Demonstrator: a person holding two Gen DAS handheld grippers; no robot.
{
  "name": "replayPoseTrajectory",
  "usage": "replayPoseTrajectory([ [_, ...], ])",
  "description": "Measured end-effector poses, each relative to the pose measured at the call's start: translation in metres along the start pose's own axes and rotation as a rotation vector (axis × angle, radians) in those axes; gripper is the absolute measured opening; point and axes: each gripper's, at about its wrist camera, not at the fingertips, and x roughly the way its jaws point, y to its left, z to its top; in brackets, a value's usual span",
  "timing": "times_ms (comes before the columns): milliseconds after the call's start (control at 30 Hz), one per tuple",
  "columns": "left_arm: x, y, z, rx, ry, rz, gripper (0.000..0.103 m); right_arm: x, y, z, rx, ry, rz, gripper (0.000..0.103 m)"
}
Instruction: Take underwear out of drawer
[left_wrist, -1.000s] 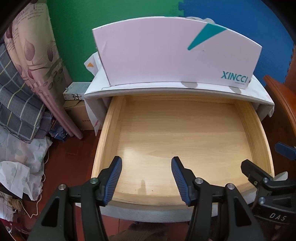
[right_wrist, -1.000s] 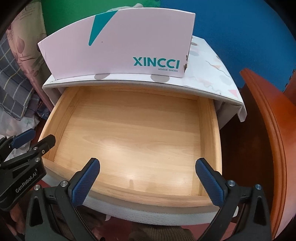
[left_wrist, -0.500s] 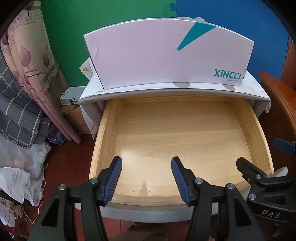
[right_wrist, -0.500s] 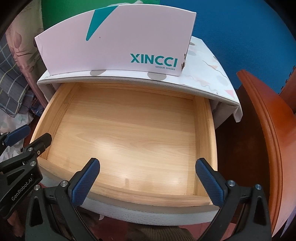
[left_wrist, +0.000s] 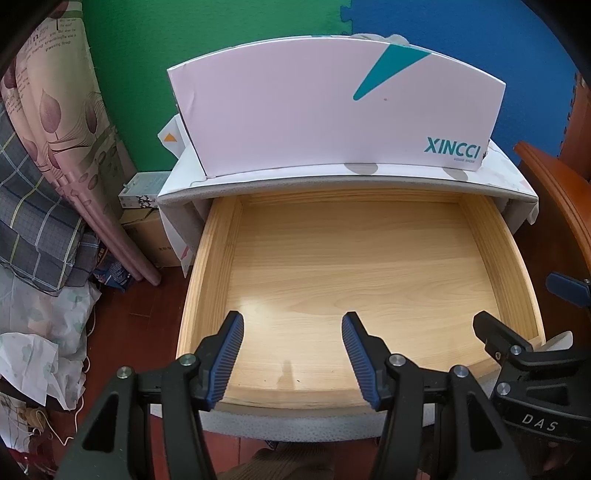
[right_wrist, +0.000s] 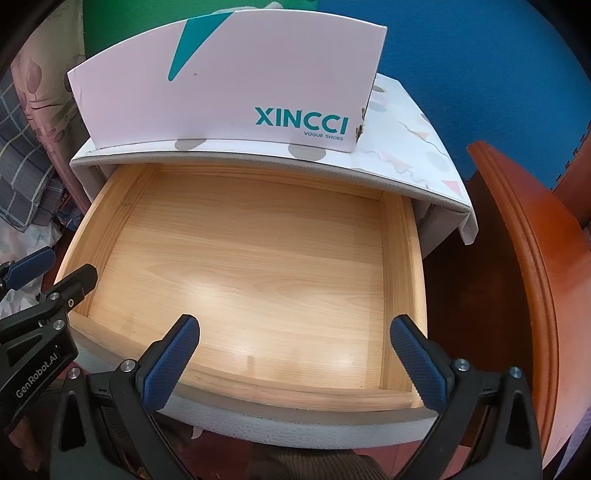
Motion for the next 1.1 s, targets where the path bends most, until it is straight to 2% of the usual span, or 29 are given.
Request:
replayPoseTrajectory([
  [1100, -0.0012, -0.0002, -0.0021, 0.006, -0.003, 0.004, 0.057, 0.0014, -0.0028, -0.0023, -0.012, 0.002, -0.012, 0.102],
])
